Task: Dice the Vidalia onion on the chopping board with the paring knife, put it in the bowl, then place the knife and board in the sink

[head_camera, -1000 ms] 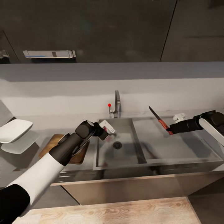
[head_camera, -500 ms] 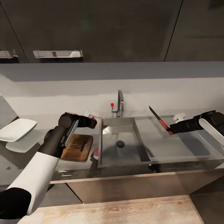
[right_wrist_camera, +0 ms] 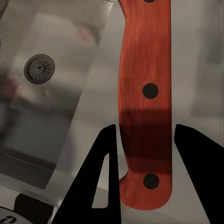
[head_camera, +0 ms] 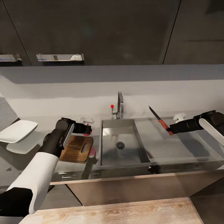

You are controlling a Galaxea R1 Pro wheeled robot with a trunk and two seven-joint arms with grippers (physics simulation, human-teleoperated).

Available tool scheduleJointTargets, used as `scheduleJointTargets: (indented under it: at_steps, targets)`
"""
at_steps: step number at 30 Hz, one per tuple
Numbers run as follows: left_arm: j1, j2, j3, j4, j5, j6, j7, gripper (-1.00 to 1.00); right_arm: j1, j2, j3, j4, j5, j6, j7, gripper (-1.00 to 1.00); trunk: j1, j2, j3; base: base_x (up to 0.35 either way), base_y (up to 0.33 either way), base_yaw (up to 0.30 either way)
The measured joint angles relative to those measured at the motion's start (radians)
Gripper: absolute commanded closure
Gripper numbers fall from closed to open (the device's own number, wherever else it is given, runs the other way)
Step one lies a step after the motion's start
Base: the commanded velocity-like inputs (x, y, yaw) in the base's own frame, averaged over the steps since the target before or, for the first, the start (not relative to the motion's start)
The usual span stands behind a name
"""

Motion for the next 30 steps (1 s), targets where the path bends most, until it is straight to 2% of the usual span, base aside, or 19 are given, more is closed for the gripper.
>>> scheduleJointTargets:
  at_steps: [12,24,30]
  targets:
    - [-0.001,0.003,0.021,0.015,0.0,-0.001,0.003,1.0,0.0,0.001,0.001,0.0,-0.001,0.0,0.0,1.0,0.0,0.0,0.006,0.0,0.0,0.0]
    - [0.0,0.003,0.051,-0.005,0.0,0.001,0.005,1.0,0.0,0.036,0.002,0.0,0.0,0.0,0.0,1.0,0.0,0.0,0.008,0.0,0.0,0.0]
    - [0.0,0.003,0.054,-0.003,0.0,0.001,0.005,1.0,0.0,0.039,0.001,0.0,0.0,0.0,0.0,1.0,0.0,0.0,0.008,0.0,0.238,0.0]
